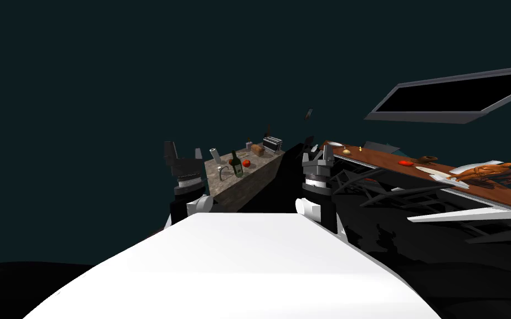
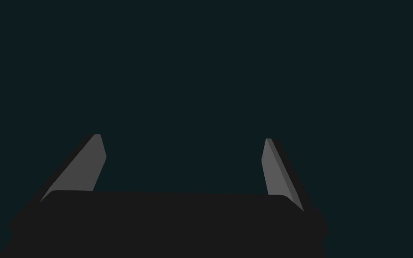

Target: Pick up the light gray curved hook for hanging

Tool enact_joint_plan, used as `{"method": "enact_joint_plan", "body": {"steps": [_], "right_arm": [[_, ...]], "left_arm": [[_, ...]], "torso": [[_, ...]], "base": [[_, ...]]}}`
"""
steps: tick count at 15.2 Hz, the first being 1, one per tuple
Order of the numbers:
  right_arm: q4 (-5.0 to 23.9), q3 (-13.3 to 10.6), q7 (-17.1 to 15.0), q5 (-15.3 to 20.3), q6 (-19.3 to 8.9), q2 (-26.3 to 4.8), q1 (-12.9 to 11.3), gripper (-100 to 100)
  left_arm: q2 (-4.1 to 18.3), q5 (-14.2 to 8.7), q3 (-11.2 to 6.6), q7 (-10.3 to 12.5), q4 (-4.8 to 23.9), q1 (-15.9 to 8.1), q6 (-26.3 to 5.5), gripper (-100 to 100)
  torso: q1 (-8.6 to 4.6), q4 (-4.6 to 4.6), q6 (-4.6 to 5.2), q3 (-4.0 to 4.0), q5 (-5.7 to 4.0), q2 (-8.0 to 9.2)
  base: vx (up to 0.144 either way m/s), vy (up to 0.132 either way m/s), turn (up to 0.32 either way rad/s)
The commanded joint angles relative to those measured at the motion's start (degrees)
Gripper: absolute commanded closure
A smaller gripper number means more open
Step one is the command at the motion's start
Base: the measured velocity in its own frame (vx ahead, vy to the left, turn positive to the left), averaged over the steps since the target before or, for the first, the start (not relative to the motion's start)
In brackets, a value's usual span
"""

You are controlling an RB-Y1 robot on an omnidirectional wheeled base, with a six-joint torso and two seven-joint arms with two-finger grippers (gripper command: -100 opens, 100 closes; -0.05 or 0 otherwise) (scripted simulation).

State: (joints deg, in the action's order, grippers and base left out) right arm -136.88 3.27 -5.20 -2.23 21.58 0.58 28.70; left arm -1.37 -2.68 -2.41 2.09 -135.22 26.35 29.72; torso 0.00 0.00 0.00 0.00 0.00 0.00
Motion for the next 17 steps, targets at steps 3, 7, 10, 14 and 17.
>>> {"method": "enact_joint_plan", "body": {"steps": [3, 7, 10, 14, 17], "right_arm": [[0.0, 0.0, 0.0, 0.0, 0.0, 0.0, 0.0, 0], [0.0, 0.0, 0.0, 0.0, 0.0, 0.0, 0.0, 0], [0.0, 0.0, 0.0, 0.0, 0.0, 0.0, 0.0, 0], [0.0, 0.0, 0.0, 0.0, 0.0, 0.0, 0.0, 0], [0.0, 0.0, 0.0, 0.0, 0.0, 0.0, 0.0, 0]], "left_arm": [[4.5, -0.5, -0.95, 0.5, 0.8, -0.1, -1.5, -100], [9.0, -1.8, -3.31, 1.6, 2.9, -0.5, -5.1, -100], [11.4, -3.1, -5.76, 2.7, 5.1, -0.8, -8.8, -100], [13.0, -4.6, -8.61, 4.1, 7.6, -1.2, -13.2, -100], [13.7, -5.7, -10.67, 5.1, 9.5, -1.5, -16.4, -100]], "torso": [[-0.03, -0.01, 0.0, -0.02, -0.01, -0.04], [-0.22, -0.04, 0.0, -0.11, -0.05, -0.2], [-0.33, -0.07, 0.0, -0.19, -0.07, -0.33], [-0.4, -0.09, -0.01, -0.22, -0.09, -0.38], [-0.42, -0.09, -0.01, -0.22, -0.09, -0.39]], "base": [[0.015, -0.019, 0.002], [0.047, -0.061, 0.011], [0.082, -0.09, 0.015], [0.081, -0.094, 0.014], [0.084, -0.099, 0.012]]}}
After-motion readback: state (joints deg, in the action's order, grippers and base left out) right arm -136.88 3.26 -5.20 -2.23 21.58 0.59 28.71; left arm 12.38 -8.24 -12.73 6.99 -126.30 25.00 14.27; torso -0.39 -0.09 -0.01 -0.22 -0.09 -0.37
